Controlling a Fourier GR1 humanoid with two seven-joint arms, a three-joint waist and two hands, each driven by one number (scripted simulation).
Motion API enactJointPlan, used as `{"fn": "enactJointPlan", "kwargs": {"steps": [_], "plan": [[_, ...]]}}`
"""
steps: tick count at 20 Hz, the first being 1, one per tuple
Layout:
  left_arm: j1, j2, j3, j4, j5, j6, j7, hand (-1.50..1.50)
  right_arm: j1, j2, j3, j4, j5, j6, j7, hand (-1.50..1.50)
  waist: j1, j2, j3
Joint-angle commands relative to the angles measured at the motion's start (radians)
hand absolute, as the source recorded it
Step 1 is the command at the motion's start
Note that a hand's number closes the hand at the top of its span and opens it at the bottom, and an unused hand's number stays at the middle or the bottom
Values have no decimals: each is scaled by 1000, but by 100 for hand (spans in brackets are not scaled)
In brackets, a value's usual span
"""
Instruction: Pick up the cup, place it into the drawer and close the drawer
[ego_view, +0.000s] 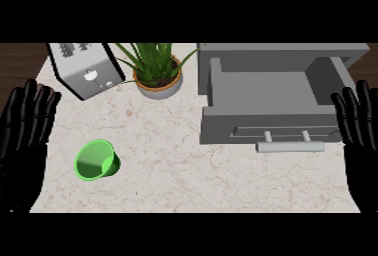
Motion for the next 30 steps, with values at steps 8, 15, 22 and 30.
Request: {"fn": "enactJointPlan", "kwargs": {"steps": [8,15,22,30], "plan": [[47,-114,-62,-18,-53,313,58,-150,-34,6,43,44,-83,68,58,-150,23,-5,11],[-24,-116,-64,150,-4,344,-36,-150,-51,-23,-33,69,-129,108,44,-150,16,-5,11],[7,-116,-66,181,-8,361,-80,-150,-55,9,8,20,-90,72,102,-150,17,-5,11],[-4,-96,-29,152,6,365,4,-150,-76,8,-22,38,-112,83,91,-150,18,-6,11]]}}
